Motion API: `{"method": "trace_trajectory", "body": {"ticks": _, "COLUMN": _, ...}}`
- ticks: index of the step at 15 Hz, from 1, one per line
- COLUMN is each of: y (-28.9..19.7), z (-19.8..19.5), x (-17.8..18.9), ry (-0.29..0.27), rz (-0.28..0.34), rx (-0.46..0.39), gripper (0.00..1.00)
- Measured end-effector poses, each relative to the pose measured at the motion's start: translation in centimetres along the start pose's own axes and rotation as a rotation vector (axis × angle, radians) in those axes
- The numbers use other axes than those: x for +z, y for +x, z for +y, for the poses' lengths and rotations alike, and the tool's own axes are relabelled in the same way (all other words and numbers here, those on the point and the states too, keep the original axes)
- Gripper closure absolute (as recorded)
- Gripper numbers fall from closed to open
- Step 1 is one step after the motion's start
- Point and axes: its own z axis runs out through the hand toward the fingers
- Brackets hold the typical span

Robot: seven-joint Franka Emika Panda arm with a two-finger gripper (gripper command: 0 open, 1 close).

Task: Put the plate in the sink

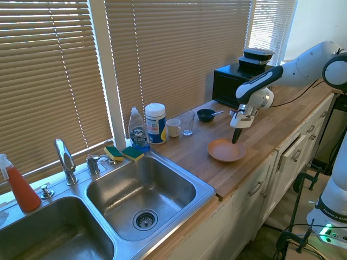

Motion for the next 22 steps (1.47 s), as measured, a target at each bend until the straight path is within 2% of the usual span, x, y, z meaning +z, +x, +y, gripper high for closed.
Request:
{"method": "trace_trajectory", "body": {"ticks": 5, "y": -1.4, "z": -2.5, "x": -2.1, "ry": 0.047, "rz": -0.008, "rx": -0.044, "gripper": 1.0}}
{"method": "trace_trajectory", "body": {"ticks": 8, "y": -4.3, "z": -6.2, "x": -3.4, "ry": 0.073, "rz": -0.005, "rx": -0.08, "gripper": 1.0}}
{"method": "trace_trajectory", "body": {"ticks": 12, "y": -9.7, "z": -12.3, "x": -3.3, "ry": 0.077, "rz": -0.023, "rx": -0.112, "gripper": 1.0}}
{"method": "trace_trajectory", "body": {"ticks": 15, "y": -12.1, "z": -14.6, "x": -3.4, "ry": 0.08, "rz": -0.028, "rx": -0.121, "gripper": 1.0}}
{"method": "trace_trajectory", "body": {"ticks": 18, "y": -13.6, "z": -17.3, "x": -2.5, "ry": 0.078, "rz": -0.031, "rx": -0.172, "gripper": 1.0}}
{"method": "trace_trajectory", "body": {"ticks": 22, "y": -16.8, "z": -25.5, "x": 1.8, "ry": 0.071, "rz": -0.044, "rx": -0.261, "gripper": 1.0}}
